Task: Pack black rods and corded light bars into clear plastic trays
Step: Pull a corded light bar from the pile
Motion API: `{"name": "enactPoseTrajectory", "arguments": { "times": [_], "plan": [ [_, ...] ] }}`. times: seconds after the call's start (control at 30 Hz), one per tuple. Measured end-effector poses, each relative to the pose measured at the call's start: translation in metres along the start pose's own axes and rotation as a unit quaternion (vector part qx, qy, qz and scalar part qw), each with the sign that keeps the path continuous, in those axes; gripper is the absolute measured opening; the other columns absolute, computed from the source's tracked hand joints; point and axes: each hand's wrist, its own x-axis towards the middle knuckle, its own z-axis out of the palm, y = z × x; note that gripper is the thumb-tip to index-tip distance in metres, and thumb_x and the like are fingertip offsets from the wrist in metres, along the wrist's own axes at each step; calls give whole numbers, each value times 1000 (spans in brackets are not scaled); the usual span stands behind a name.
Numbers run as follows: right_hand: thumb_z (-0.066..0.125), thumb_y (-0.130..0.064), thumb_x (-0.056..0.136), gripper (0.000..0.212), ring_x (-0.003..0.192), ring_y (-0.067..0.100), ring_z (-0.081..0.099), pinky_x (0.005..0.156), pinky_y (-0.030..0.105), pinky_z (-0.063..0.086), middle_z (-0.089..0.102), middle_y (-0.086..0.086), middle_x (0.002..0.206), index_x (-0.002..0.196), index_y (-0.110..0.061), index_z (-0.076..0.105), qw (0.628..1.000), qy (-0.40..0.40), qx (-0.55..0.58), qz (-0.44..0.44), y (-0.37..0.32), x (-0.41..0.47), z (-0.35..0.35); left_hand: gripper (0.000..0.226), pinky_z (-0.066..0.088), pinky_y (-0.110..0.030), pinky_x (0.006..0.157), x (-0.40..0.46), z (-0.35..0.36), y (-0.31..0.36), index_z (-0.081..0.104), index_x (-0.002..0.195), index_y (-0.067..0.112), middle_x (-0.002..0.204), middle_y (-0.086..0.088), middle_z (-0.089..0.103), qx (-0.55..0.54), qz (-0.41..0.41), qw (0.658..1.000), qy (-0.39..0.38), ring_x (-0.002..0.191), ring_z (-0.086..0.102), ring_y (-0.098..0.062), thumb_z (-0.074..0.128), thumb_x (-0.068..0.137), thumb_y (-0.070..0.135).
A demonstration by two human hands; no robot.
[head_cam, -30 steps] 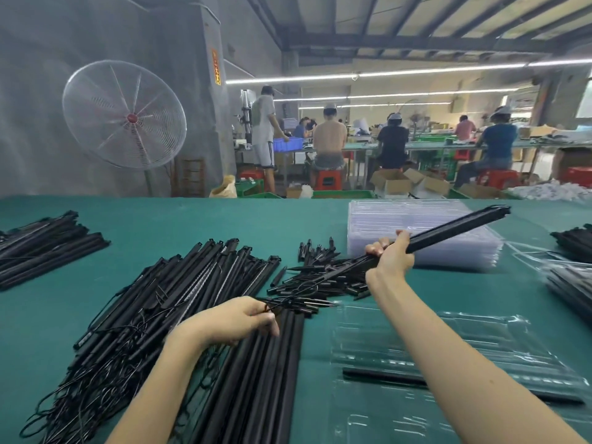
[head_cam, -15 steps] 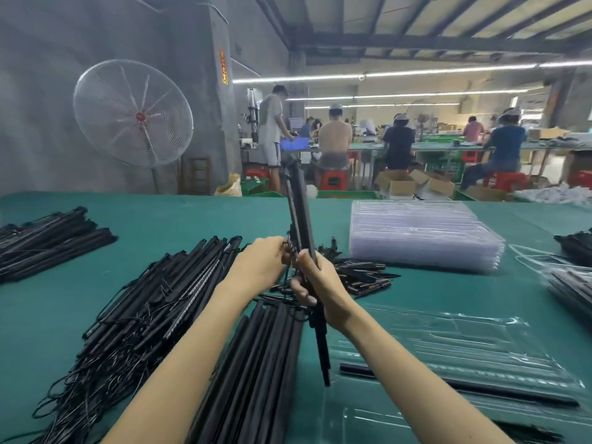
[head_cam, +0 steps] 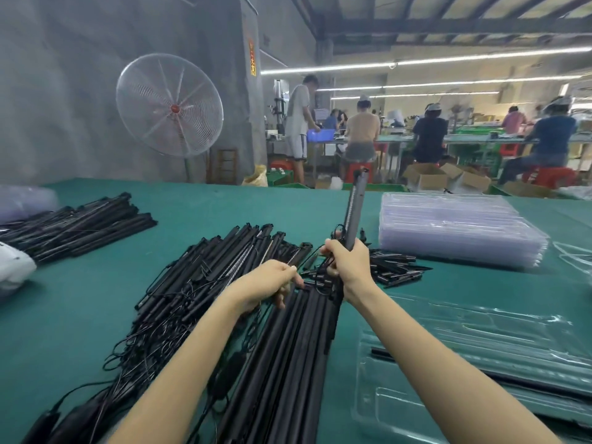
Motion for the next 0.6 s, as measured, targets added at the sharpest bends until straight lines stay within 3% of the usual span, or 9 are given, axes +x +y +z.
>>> {"name": "enactPoseTrajectory", "arguments": {
  "times": [0.07,0.1,0.2,0.33,0.4,0.47,0.6],
  "plan": [
    [54,0,88,18,54,12,43,34,17,26,57,6,67,101,-11,48,999,26,28,23,5,1,2,35,36,-18,41,-15,-4,-8,50,80,13,51,7,31,4,-28,998,-62,43,30,-8,30,105,27],
    [53,1,88,18,55,12,43,34,17,26,57,5,67,100,-11,47,998,30,38,31,8,2,3,35,29,-17,38,-21,-6,-11,46,77,14,49,9,31,11,-36,998,-55,40,27,-7,29,104,29],
    [54,1,88,16,55,11,45,34,17,25,60,6,69,96,-12,47,997,21,56,42,17,-2,9,35,20,-16,38,-30,-15,-11,42,74,17,48,10,32,46,-15,997,63,39,23,-6,30,104,30],
    [55,-5,89,11,46,6,40,35,16,26,67,10,82,97,-10,48,996,-27,74,38,16,-13,11,35,26,-25,45,-24,-30,10,44,74,14,53,5,36,128,59,973,185,45,30,-12,32,103,28],
    [56,-9,90,3,43,7,37,35,16,26,70,15,92,92,-8,54,993,-91,75,33,11,-21,9,37,25,-23,41,-18,-35,20,42,71,16,49,7,34,100,60,976,182,41,27,-10,32,104,27],
    [56,-16,92,12,39,5,38,35,15,27,70,17,106,96,-5,59,979,-182,68,56,6,-30,11,37,20,-16,33,-12,-35,26,39,69,16,42,11,29,21,31,989,144,33,21,-6,30,104,26],
    [49,-29,94,36,45,4,49,40,11,29,65,15,121,122,-8,56,903,-394,54,164,14,-64,26,39,23,-15,33,-7,-33,23,40,66,14,36,12,31,9,26,995,97,30,24,-4,31,104,22]
  ]
}}
